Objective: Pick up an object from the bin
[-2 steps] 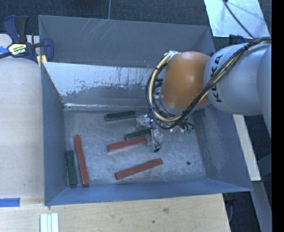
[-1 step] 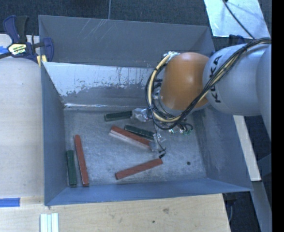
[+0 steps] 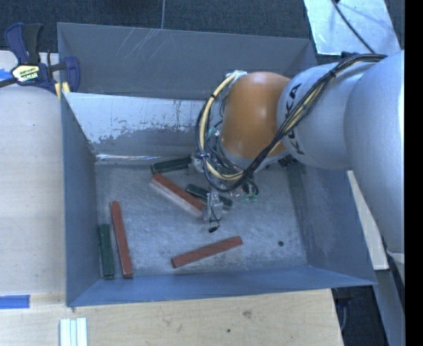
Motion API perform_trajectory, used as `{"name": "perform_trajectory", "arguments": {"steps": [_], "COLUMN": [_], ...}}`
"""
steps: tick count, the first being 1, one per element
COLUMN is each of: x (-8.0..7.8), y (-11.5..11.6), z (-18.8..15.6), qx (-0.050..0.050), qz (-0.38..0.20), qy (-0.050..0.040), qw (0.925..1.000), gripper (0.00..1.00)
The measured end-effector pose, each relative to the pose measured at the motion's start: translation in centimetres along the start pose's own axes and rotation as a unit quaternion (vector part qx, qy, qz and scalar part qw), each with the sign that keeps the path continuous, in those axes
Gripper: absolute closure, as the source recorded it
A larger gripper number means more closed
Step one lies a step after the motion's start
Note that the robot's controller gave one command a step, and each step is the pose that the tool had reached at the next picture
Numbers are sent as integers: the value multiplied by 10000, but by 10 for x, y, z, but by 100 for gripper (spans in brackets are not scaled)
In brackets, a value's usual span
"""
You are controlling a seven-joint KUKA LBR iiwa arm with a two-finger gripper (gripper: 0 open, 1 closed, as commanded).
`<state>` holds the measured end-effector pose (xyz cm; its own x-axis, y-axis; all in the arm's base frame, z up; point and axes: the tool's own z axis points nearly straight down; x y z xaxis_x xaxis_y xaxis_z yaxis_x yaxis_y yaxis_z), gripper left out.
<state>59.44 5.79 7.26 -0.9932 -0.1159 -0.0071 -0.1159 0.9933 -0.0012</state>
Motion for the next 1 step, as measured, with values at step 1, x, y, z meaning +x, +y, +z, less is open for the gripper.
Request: {"name": "perform_trajectory", "arguments": {"steps": [1], "x": [-2], "y": [0], "z": [-2], "qx": [-2], "qz": [-1], "qy": [-34], "qw": [10000], "gripper": [100]}}
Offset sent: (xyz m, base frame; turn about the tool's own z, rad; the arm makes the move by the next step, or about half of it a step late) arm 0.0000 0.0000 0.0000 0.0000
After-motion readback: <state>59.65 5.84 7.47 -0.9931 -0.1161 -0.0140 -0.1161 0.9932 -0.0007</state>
